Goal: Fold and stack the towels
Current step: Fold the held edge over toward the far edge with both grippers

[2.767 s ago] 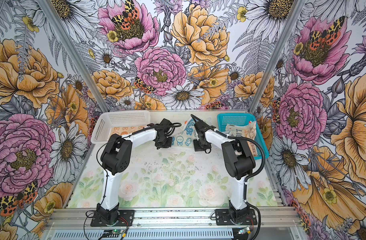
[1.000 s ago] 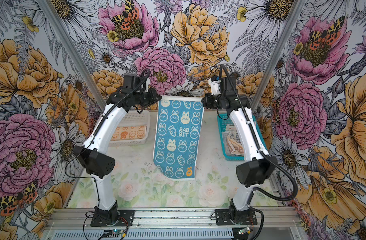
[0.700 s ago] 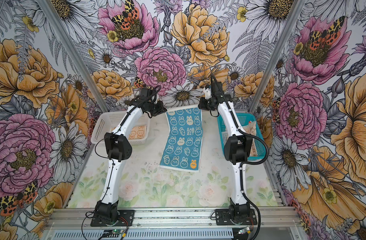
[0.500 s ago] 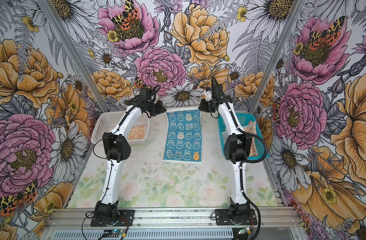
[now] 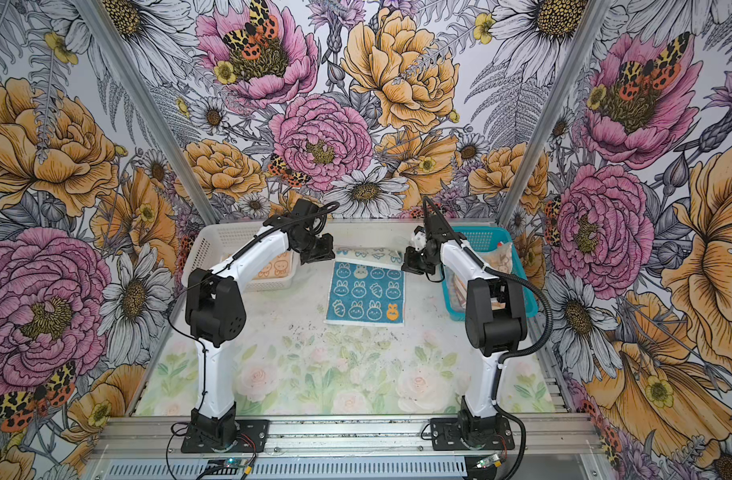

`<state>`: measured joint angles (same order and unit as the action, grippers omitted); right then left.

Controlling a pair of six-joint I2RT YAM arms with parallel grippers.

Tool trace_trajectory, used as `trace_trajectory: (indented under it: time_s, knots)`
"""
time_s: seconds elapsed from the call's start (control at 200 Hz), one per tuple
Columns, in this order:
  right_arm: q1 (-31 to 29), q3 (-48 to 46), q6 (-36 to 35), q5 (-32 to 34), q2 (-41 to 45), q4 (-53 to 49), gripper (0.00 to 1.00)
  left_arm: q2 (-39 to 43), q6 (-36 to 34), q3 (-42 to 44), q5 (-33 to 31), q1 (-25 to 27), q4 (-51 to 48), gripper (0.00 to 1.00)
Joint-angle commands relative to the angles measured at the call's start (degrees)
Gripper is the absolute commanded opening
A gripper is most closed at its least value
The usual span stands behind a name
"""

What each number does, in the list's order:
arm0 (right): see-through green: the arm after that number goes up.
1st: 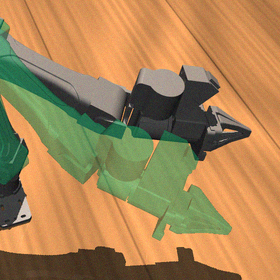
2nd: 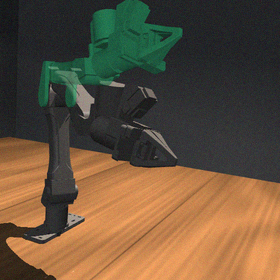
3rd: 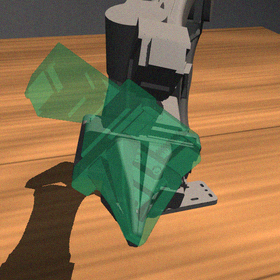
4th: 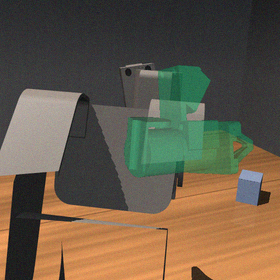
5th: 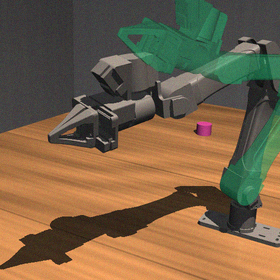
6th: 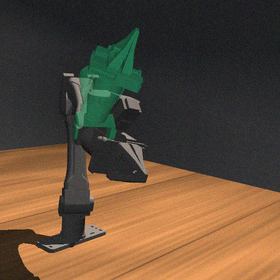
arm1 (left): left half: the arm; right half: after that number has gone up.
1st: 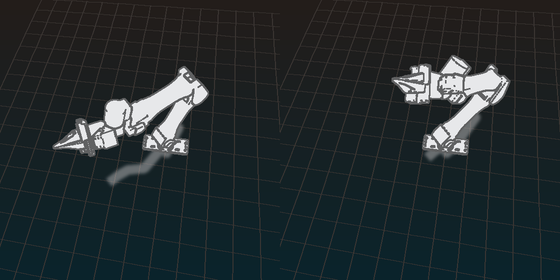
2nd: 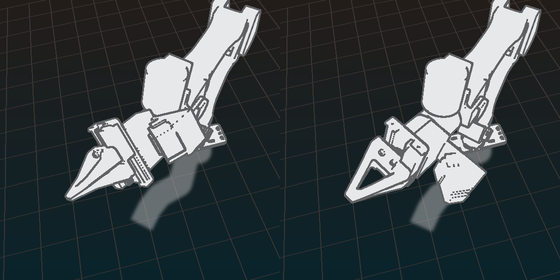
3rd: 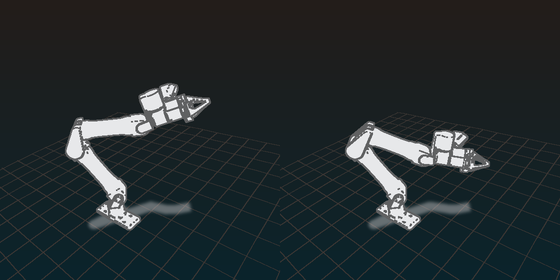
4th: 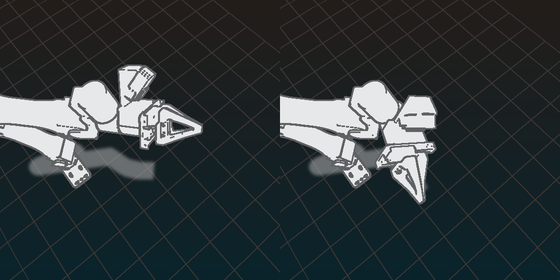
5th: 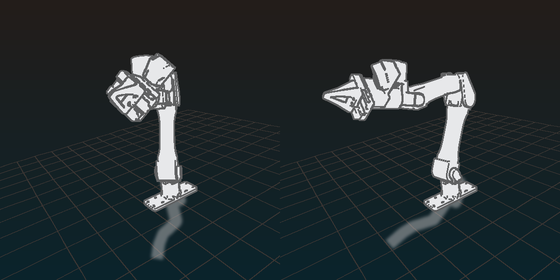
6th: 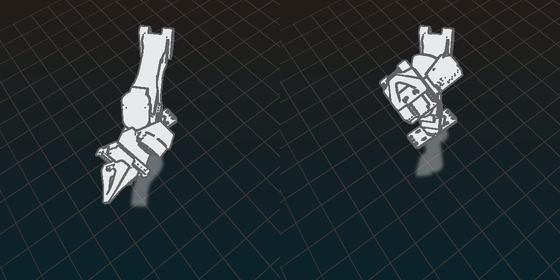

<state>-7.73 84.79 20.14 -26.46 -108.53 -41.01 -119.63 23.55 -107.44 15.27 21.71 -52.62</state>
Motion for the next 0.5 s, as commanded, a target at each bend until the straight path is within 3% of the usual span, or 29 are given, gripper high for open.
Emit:
trace_trajectory:
  time_s: [0.0, 0.31, 0.495]
  knots:
    - [0.94, -1.22, 0.28, 4.42, 5.49, 2.33, 0.00, 4.86, -1.01, 3.04, -6.47, -2.65, 1.60, 0.00]
    - [1.31, -0.91, -0.21, 8.14, 15.04, 0.79, 0.00, 8.80, -1.05, 0.84, -5.61, -2.93, 1.58, 0.00]
    - [0.67, -9.43, 0.75, 8.44, 15.39, 1.09, 0.00, 10.17, -1.03, 4.56, -6.18, -2.61, 1.56, 0.00]
